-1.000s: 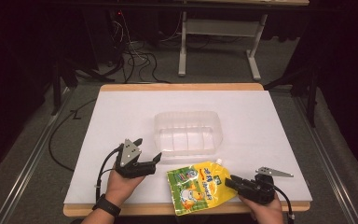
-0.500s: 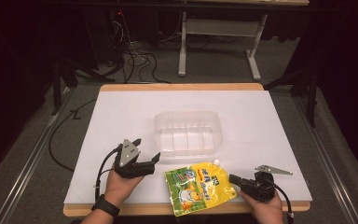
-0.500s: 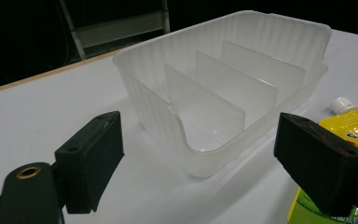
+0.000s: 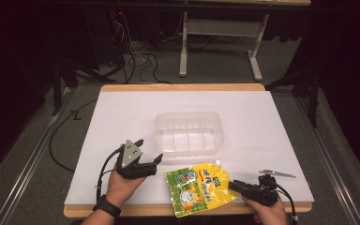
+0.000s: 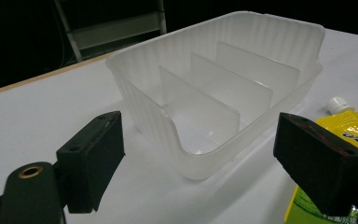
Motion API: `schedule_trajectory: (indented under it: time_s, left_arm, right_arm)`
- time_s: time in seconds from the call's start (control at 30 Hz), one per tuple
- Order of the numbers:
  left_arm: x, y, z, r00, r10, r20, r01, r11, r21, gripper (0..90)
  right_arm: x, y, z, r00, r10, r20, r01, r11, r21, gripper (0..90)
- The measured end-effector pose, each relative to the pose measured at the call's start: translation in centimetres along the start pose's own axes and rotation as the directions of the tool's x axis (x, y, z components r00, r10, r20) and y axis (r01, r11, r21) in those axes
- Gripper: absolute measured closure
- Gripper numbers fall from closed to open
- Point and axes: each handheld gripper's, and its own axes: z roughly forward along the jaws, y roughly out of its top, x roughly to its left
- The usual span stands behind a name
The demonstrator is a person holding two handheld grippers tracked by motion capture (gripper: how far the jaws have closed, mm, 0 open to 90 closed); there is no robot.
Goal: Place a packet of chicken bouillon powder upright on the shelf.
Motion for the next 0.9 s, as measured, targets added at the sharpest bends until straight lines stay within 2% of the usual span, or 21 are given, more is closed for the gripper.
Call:
schedule_trajectory:
  time_s: [0.03,0.1,0.13,0.17,0.2,0.27,0.33,0.43,0.5,0.53,0.63,0.83,0.9]
  left_arm:
    - [0.0,0.0,0.0,1.0,-0.001,-0.001,0.001,1.0,-0.001,16.6]
    - [0.0,0.0,-0.1,1.0,-0.001,-0.003,0.001,1.0,-0.002,16.6]
    - [0.1,0.0,-0.1,1.0,0.001,-0.006,-0.001,1.0,-0.001,16.7]
    - [0.1,0.0,-0.1,1.0,0.001,-0.006,-0.001,1.0,-0.001,16.7]
    - [0.0,0.0,-0.2,1.0,0.003,-0.009,-0.003,1.0,0.0,16.7]
    - [0.0,-0.1,-0.3,0.9999,0.008,-0.011,-0.008,1.0,0.002,16.7]
    - [0.0,-0.1,-0.4,0.9999,0.011,-0.013,-0.011,0.9999,0.005,16.6]
    - [0.1,-0.2,-0.6,0.9998,0.007,-0.019,-0.007,1.0,-0.001,16.7]
    - [0.2,-0.3,-0.7,0.9998,0.005,-0.021,-0.005,1.0,-0.002,16.7]
    - [0.2,-0.3,-0.8,0.9997,0.008,-0.022,-0.008,1.0,-0.002,16.7]
    - [0.3,-0.3,-0.9,0.9997,0.009,-0.023,-0.009,1.0,-0.001,16.8]
    - [0.5,-0.5,-1.2,0.9994,0.007,-0.032,-0.007,1.0,0.001,16.8]
    - [0.6,-0.5,-1.4,0.9994,0.005,-0.035,-0.005,1.0,0.001,16.8]
  right_arm:
    - [0.1,-0.1,0.6,0.9995,0.009,-0.031,-0.008,0.999,0.034,62.6]
    - [0.1,-0.1,0.8,0.9992,0.011,-0.038,-0.009,0.999,0.05,65.4]
    - [0.2,0.0,1.2,0.999,0.007,-0.045,-0.004,0.998,0.07,82.4]
    - [0.2,0.0,1.2,0.999,0.007,-0.045,-0.004,0.998,0.07,82.4]
    - [0.1,0.2,1.0,0.9984,0.013,-0.055,-0.01,0.998,0.057,90.0]
    - [0.1,0.5,0.8,0.9998,-0.009,-0.018,0.009,0.999,0.041,90.0]
    - [-0.2,0.7,0.4,0.9999,-0.005,0.014,0.005,1.0,0.019,90.0]
    - [-0.7,0.9,0.1,0.9993,-0.008,0.035,0.008,1.0,0.01,90.0]
    - [-1.2,1.3,-0.6,0.9976,-0.007,0.068,0.008,1.0,-0.012,90.0]
    - [-1.9,1.7,-1.2,0.995,-0.013,0.099,0.016,1.0,-0.027,90.0]
    - [-2.8,2.2,-2.1,0.9906,-0.014,0.136,0.021,0.999,-0.047,90.0]
    - [-4.3,3.4,-3.2,0.9831,-0.024,0.181,0.035,0.998,-0.06,90.0]
    - [-4.4,3.6,-3.3,0.9829,-0.023,0.183,0.034,0.998,-0.058,90.0]
